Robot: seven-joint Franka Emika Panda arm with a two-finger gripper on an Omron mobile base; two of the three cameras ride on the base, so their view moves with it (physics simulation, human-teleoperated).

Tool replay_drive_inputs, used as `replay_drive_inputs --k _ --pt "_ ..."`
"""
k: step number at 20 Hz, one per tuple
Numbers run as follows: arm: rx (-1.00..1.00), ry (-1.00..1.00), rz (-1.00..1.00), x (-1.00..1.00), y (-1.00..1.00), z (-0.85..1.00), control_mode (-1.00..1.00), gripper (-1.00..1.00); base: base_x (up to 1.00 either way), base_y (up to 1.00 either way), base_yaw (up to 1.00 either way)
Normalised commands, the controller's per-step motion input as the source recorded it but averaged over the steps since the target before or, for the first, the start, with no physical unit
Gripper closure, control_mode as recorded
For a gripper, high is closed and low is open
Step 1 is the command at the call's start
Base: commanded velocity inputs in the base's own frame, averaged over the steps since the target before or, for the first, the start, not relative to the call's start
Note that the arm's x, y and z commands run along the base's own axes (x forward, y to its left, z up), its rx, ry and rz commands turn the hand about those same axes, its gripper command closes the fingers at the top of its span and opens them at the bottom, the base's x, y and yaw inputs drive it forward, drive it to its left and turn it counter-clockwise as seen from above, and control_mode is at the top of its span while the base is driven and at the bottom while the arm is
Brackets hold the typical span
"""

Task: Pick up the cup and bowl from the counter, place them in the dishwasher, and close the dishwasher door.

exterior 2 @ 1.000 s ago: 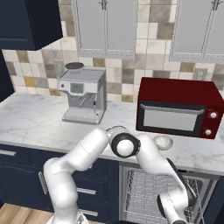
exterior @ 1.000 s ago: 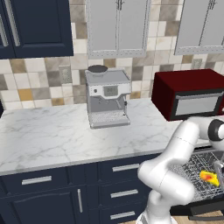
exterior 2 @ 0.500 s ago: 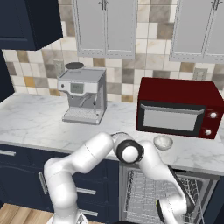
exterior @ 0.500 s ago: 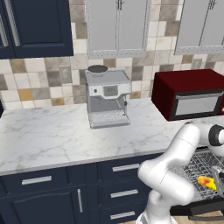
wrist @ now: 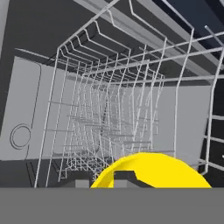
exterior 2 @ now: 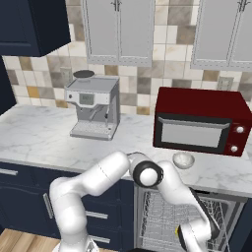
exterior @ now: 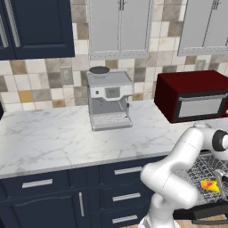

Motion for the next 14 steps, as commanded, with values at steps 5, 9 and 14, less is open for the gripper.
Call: replay_drive_inputs --k 5,9,14 --pt "0.00 -0.07 0.00 -0.18 0.00 0.05 -1.00 -1.00 0.00 0.00 0.00" --pt "0.00 -0.17 0.03 -0.48 0.00 0.62 -1.00 -1.00 0.00 0.00 0.00" --pt "0.00 -0.13 0.05 -0.49 0.00 0.51 -1.00 -1.00 0.00 0.00 0.00"
